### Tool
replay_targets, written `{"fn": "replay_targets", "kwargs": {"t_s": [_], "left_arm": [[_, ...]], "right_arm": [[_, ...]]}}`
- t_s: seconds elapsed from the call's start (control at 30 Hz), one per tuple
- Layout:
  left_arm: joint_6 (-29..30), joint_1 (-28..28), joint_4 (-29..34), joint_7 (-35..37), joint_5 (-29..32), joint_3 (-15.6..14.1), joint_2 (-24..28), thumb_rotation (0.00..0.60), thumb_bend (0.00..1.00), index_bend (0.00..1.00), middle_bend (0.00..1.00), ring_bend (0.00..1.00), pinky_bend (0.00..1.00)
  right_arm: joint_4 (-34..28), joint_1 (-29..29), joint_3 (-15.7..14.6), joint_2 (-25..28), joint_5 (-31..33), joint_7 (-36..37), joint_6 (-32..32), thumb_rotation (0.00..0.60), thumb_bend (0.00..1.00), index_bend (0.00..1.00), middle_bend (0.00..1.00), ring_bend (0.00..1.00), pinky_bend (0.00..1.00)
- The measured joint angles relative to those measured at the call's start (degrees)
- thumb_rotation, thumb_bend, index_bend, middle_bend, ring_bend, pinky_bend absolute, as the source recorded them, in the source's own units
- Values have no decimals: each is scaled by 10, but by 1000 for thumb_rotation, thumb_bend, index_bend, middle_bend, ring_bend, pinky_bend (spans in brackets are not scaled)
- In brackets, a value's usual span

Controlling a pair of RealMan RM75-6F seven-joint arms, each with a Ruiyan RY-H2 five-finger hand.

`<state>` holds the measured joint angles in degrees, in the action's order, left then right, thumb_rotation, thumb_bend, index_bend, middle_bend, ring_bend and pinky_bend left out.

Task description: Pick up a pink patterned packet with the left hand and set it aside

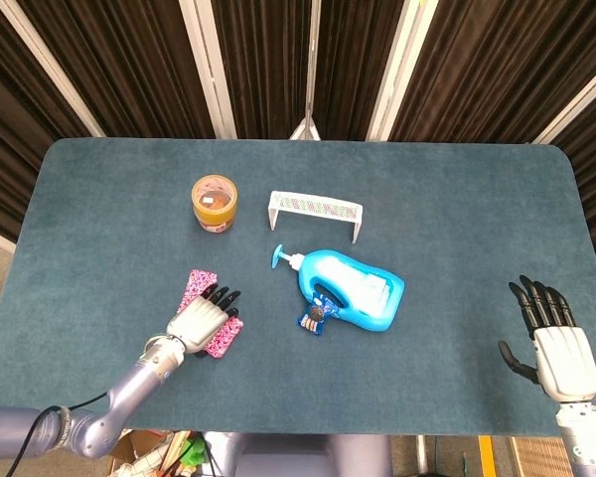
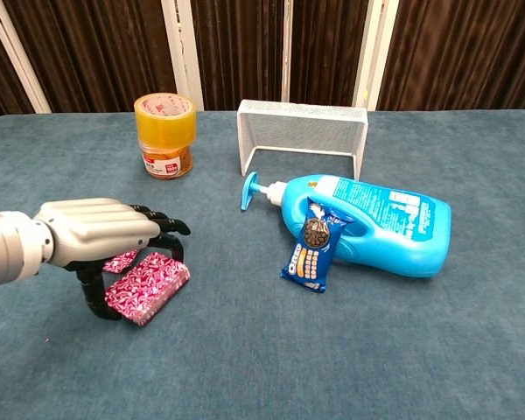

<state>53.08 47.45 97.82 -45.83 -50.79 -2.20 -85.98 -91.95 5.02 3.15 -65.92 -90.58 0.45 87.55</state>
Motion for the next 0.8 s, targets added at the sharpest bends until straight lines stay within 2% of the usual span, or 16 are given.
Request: {"fn": "replay_targets", "kwargs": {"t_s": [0.2,0.33,0.4,0.53,0.8], "left_arm": [[2,8,10,-12,22,-2,3,600,168,185,0,0,0],[4,14,16,-20,38,-3,6,600,169,229,0,0,0],[6,17,17,-22,43,-4,6,600,210,289,0,0,0],[9,20,17,-21,48,-4,4,600,368,442,0,0,0],[22,17,17,-3,36,-1,-1,600,443,502,0,0,0]], "right_arm": [[0,0,0,-1,-1,0,1,600,363,0,0,0,87],[0,-1,0,-1,-2,0,2,600,363,0,0,0,87],[0,-1,0,-1,-2,0,3,600,363,0,0,0,87],[0,-1,0,-2,-2,1,3,600,363,0,0,0,87],[1,0,0,-1,-2,3,3,600,363,0,0,0,87]]}}
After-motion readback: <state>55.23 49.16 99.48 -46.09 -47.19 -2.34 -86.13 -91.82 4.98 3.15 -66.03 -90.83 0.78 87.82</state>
